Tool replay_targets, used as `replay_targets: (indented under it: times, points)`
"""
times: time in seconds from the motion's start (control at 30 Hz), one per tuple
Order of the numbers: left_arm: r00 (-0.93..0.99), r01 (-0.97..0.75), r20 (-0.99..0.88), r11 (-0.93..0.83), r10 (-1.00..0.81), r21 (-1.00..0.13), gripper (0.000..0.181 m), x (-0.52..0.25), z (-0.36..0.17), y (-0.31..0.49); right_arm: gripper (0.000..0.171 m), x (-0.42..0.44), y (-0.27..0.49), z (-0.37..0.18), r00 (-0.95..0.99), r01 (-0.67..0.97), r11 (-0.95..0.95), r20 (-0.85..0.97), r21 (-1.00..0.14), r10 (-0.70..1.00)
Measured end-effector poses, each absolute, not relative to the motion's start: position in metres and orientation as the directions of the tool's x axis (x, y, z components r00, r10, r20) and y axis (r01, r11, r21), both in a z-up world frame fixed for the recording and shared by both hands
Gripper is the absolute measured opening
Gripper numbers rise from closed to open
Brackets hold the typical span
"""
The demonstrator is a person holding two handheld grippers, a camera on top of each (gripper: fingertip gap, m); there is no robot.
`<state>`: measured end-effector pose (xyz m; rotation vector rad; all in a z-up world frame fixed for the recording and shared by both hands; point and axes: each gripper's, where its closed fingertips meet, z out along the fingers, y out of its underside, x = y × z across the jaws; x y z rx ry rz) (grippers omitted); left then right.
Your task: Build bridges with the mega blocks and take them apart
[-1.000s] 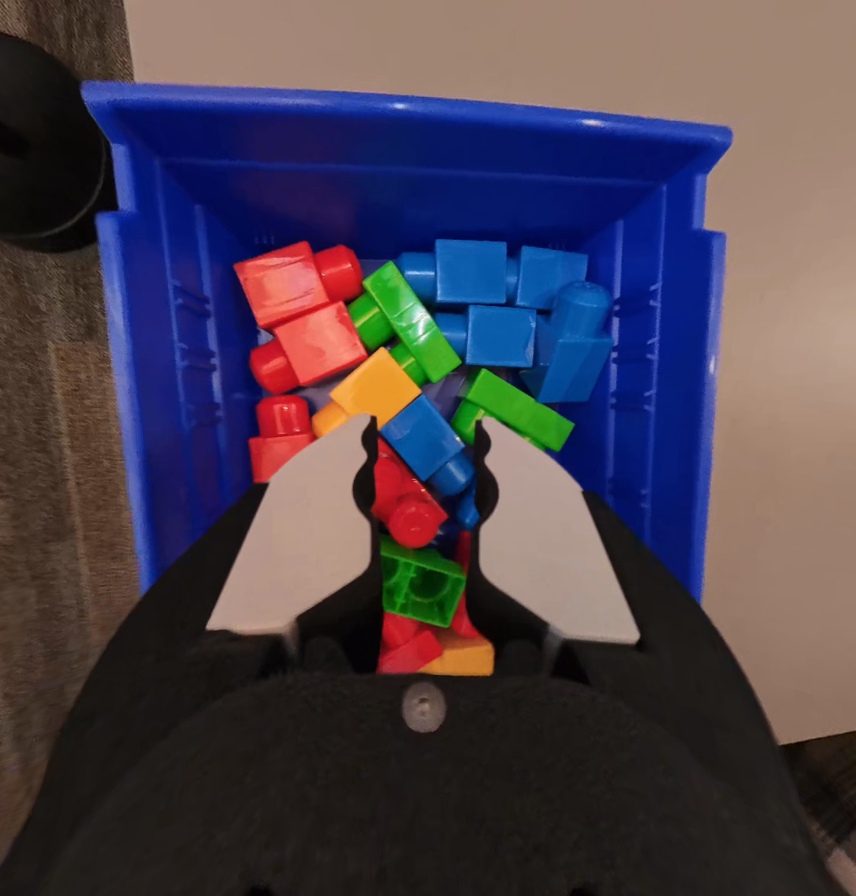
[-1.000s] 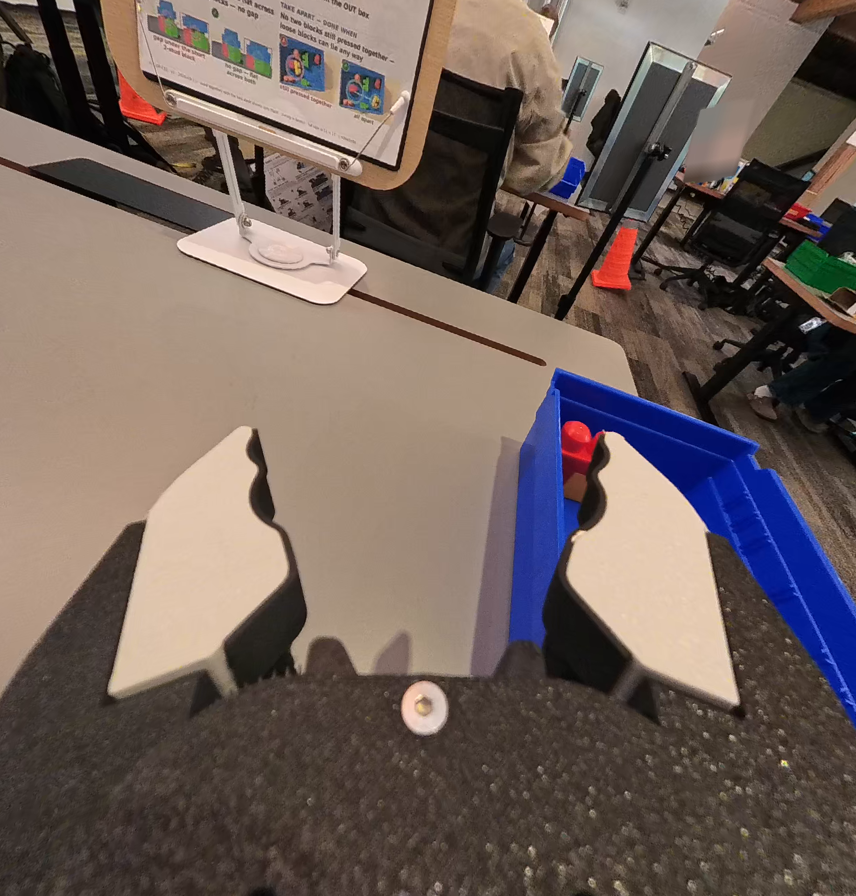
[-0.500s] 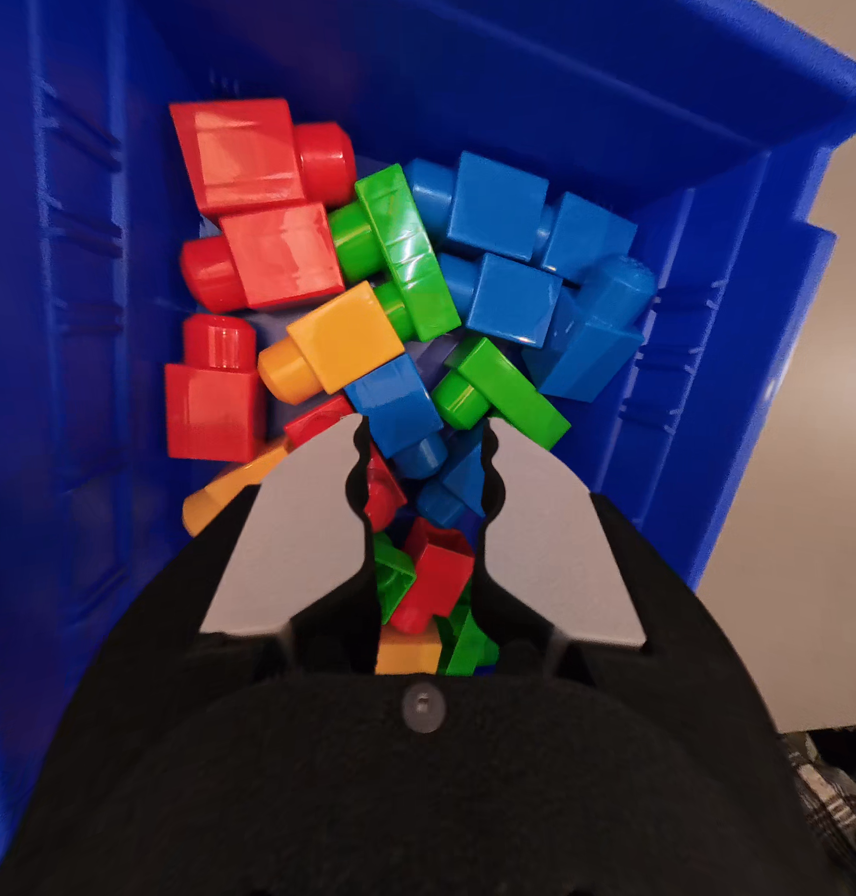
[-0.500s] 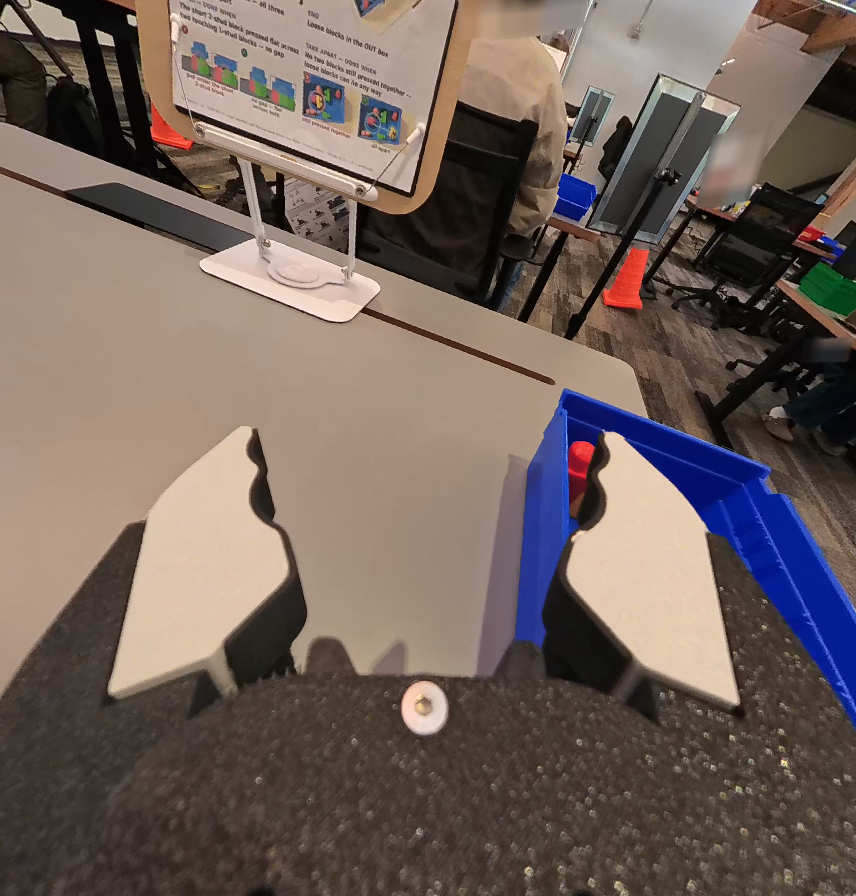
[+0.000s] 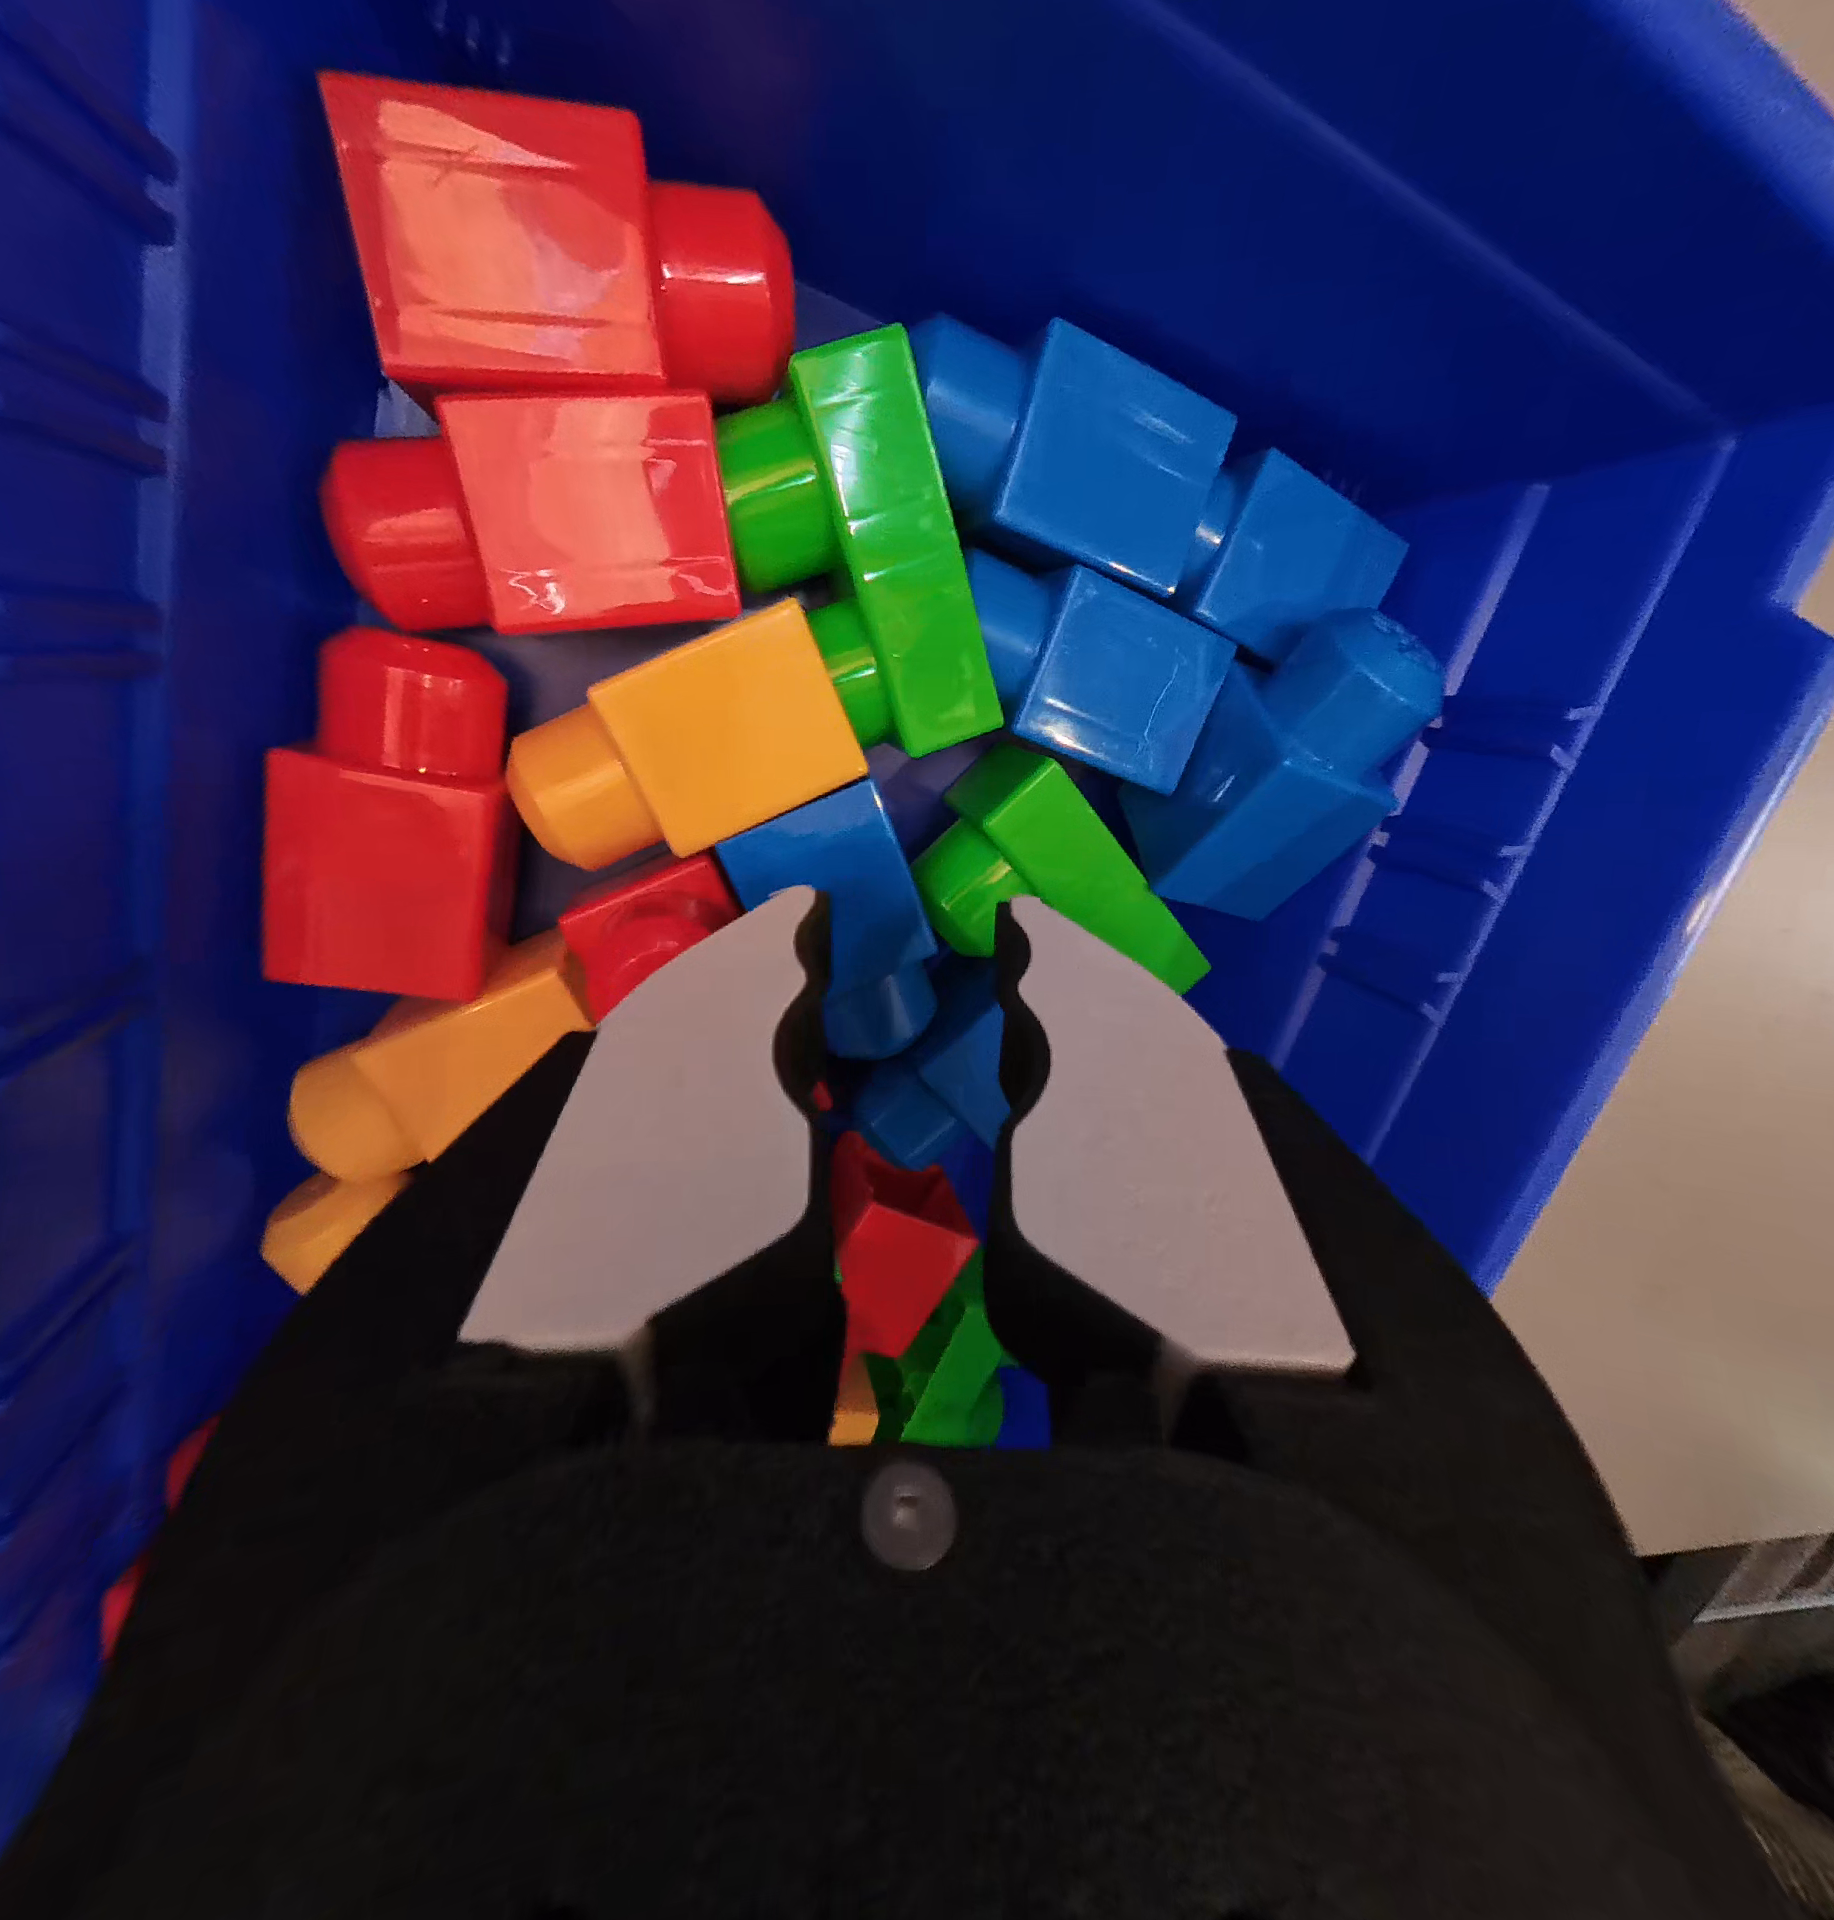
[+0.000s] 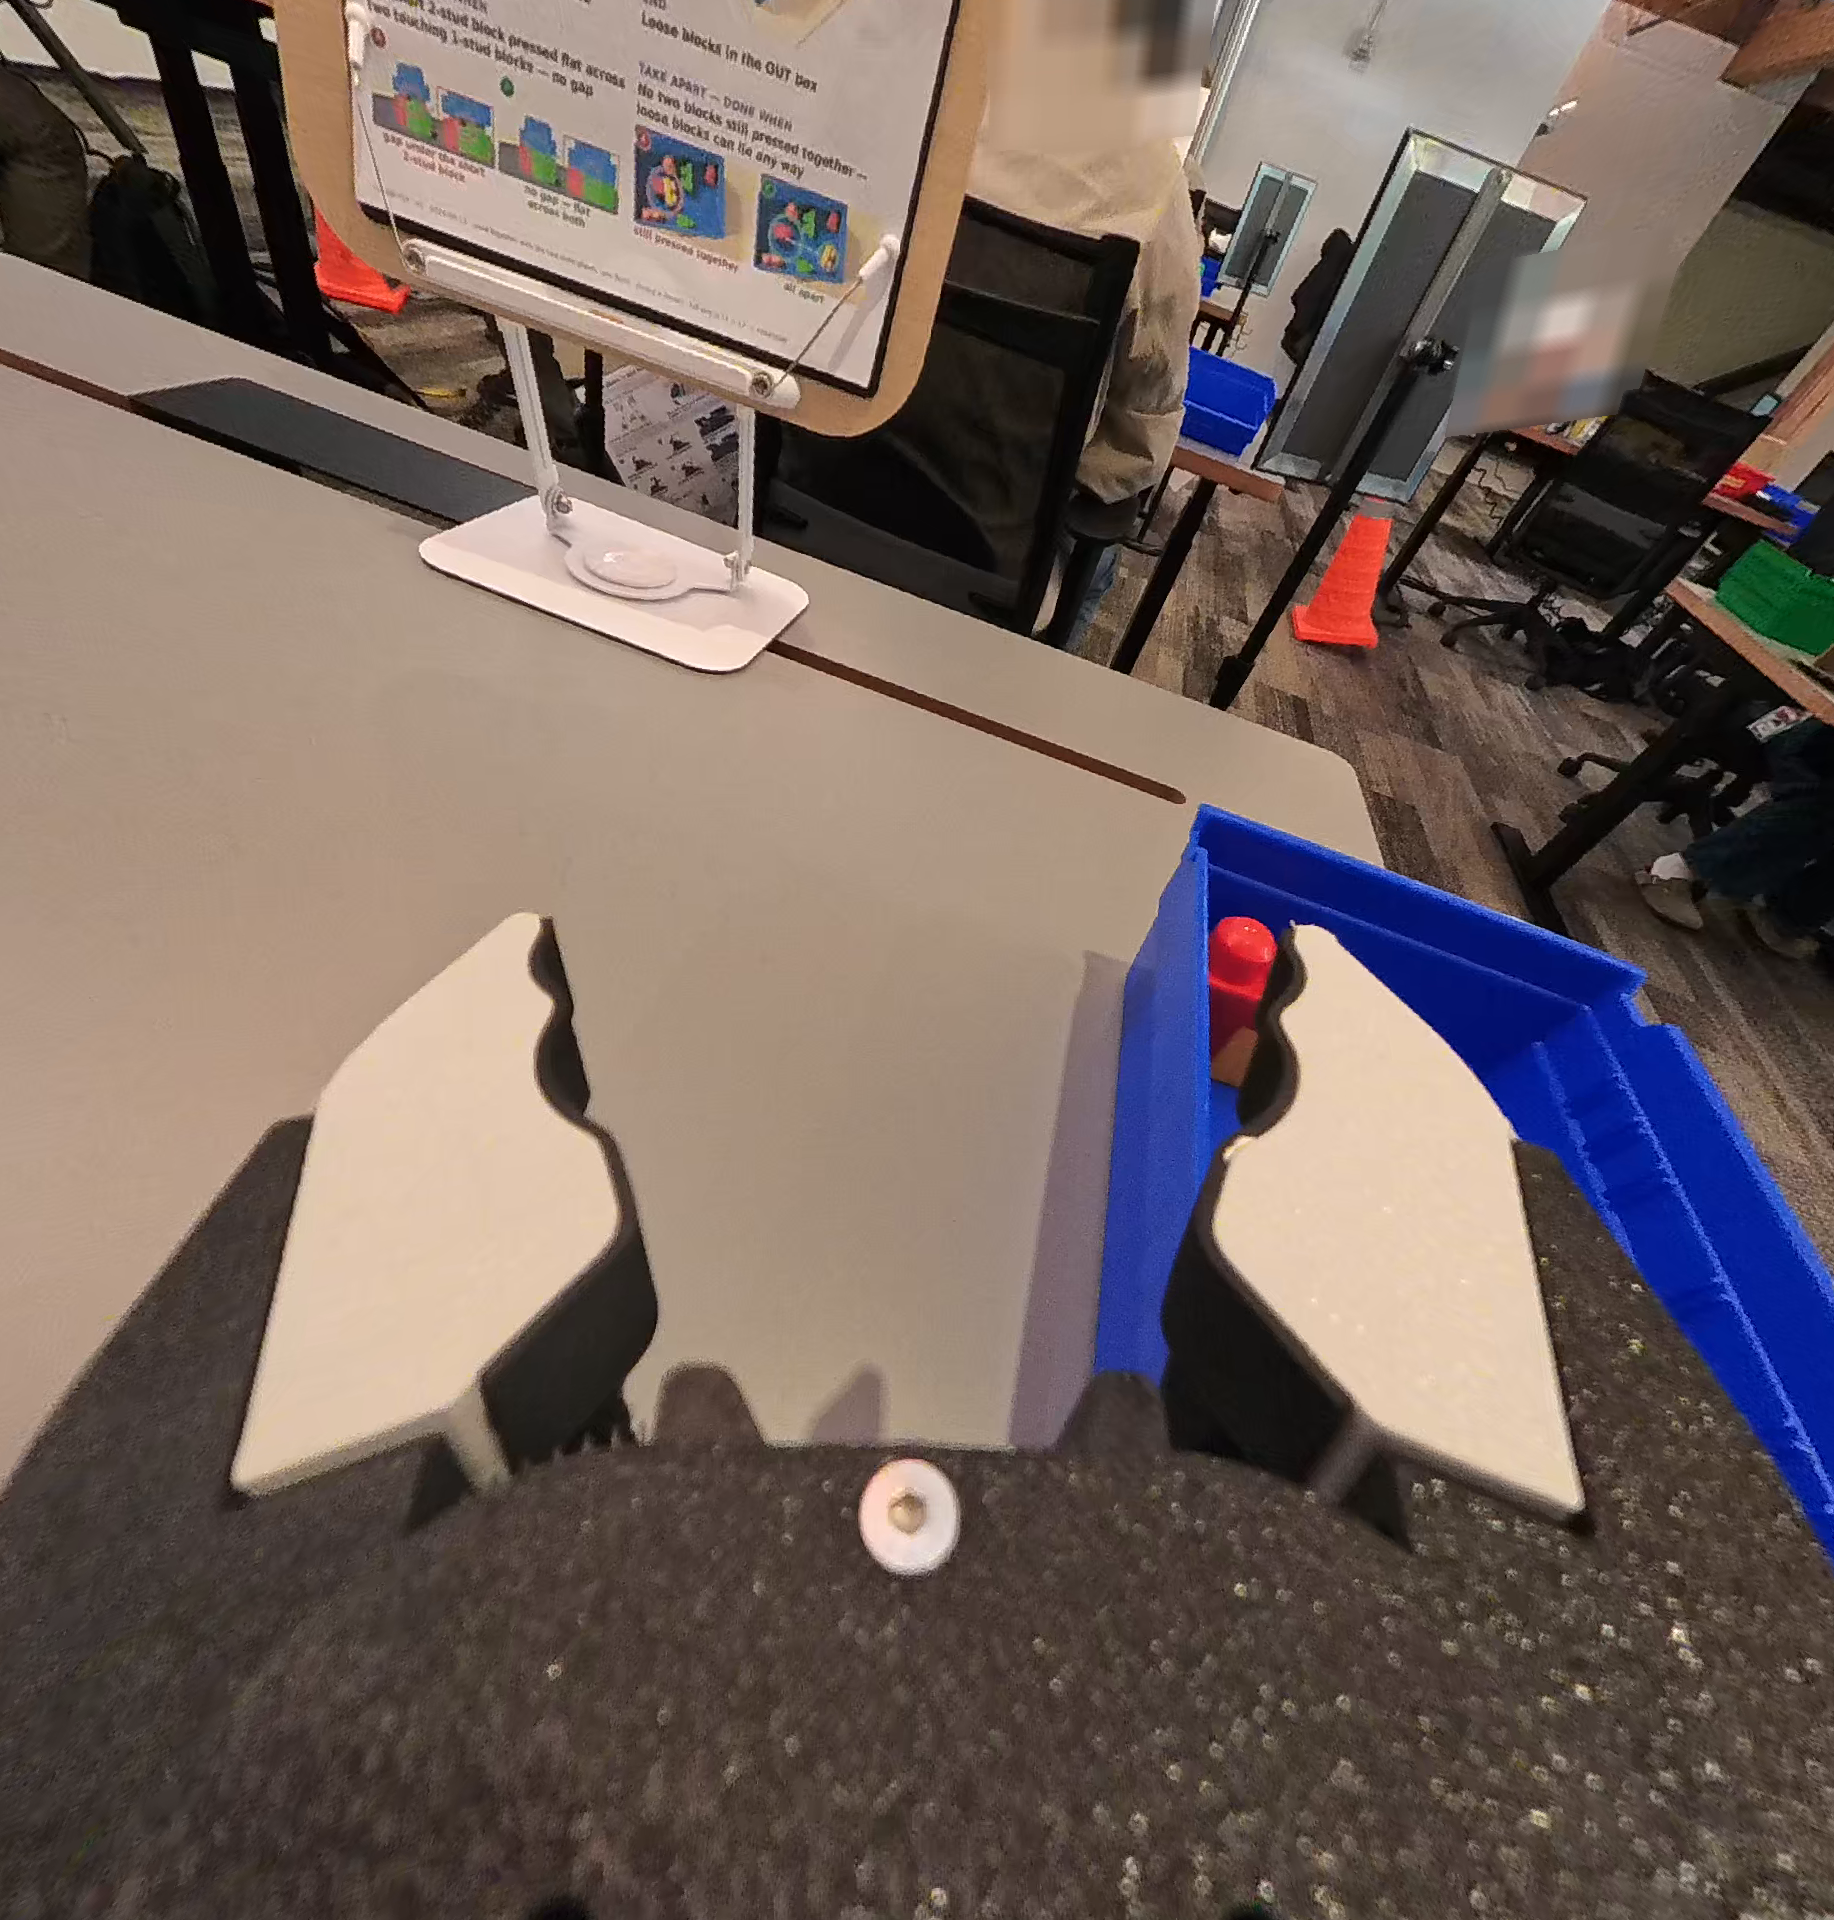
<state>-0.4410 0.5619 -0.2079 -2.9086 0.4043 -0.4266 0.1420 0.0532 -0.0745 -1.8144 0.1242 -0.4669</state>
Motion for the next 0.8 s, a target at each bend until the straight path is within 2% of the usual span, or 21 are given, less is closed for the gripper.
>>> replay_targets:
  times: [0.2, 0.4, 0.8]
  points:
    - [0.941, -0.2, 0.226, -0.954, -0.25, -0.221, 0.039, -0.452, -0.213, 0.567, 0.123, 0.143, 0.053, -0.072, 0.913, 0.157, -0.292, 0.251, -0.943, -0.322]
    - [0.956, -0.205, 0.178, -0.964, -0.235, -0.169, 0.055, -0.457, -0.225, 0.563, 0.123, 0.143, 0.053, -0.074, 0.913, 0.157, -0.295, 0.252, -0.943, -0.321]
    - [0.961, -0.224, 0.132, -0.964, -0.243, -0.145, 0.047, -0.459, -0.238, 0.566, 0.123, 0.144, 0.053, -0.076, 0.913, 0.152, -0.297, 0.249, -0.943, -0.323]
